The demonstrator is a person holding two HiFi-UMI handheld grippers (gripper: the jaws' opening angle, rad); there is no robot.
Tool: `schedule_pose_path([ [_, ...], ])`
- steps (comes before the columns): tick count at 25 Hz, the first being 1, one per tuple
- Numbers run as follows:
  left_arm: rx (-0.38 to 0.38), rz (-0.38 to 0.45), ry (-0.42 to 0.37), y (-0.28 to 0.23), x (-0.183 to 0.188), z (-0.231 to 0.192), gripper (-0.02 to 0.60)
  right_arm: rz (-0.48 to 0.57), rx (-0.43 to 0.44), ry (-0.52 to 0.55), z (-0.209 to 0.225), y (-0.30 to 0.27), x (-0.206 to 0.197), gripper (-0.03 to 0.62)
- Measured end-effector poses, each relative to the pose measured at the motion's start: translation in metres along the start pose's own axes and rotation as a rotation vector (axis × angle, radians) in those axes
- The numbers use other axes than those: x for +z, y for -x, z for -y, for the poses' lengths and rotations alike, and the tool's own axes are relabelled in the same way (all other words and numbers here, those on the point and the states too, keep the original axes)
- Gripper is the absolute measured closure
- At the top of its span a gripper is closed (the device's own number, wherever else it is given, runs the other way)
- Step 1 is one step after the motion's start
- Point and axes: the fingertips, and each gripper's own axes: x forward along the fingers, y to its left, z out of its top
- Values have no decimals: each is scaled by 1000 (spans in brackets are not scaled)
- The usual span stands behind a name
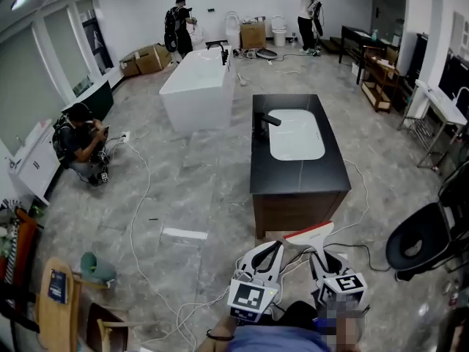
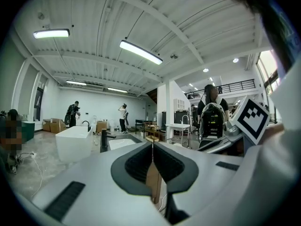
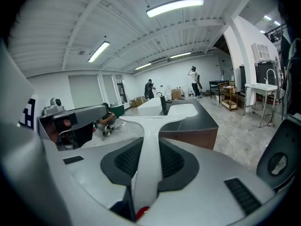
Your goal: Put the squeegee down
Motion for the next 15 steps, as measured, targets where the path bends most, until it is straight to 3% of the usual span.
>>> schedule_pose_path([
  [8,-12,-25,24,-25,-10,-8,563,-12,-19,-13,22,-17,5,500],
  [15,14,-42,52,-76,-7,-21,563,-31,14,-18,59,-54,29,500],
])
